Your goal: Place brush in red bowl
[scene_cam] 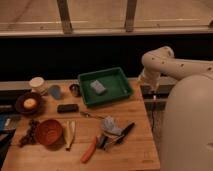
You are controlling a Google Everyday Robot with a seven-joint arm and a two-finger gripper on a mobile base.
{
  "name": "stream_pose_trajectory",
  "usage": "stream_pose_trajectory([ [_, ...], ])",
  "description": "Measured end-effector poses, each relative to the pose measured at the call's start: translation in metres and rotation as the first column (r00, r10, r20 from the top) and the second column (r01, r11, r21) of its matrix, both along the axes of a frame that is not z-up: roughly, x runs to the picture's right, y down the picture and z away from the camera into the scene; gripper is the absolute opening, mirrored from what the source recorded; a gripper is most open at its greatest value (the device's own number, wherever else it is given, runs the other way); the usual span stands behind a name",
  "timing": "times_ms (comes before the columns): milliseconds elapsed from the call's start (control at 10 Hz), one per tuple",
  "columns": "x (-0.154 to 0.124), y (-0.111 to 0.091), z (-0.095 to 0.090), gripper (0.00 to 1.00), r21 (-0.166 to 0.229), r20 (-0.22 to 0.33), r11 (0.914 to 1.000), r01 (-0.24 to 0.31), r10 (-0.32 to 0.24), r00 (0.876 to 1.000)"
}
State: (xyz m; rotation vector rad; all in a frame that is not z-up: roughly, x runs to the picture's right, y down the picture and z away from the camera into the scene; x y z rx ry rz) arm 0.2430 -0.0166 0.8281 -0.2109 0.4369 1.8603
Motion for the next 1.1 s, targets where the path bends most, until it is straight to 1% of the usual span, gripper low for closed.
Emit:
stream_pose_trajectory([
  [1000, 0.0003, -0.0009, -0.0004, 0.62, -0.001, -0.002, 1.0, 0.003, -0.003, 1.0],
  [1100, -0.0021, 0.0003, -0.0005, 0.62, -0.016, -0.007, 0.9998, 0.012, -0.012, 1.0],
])
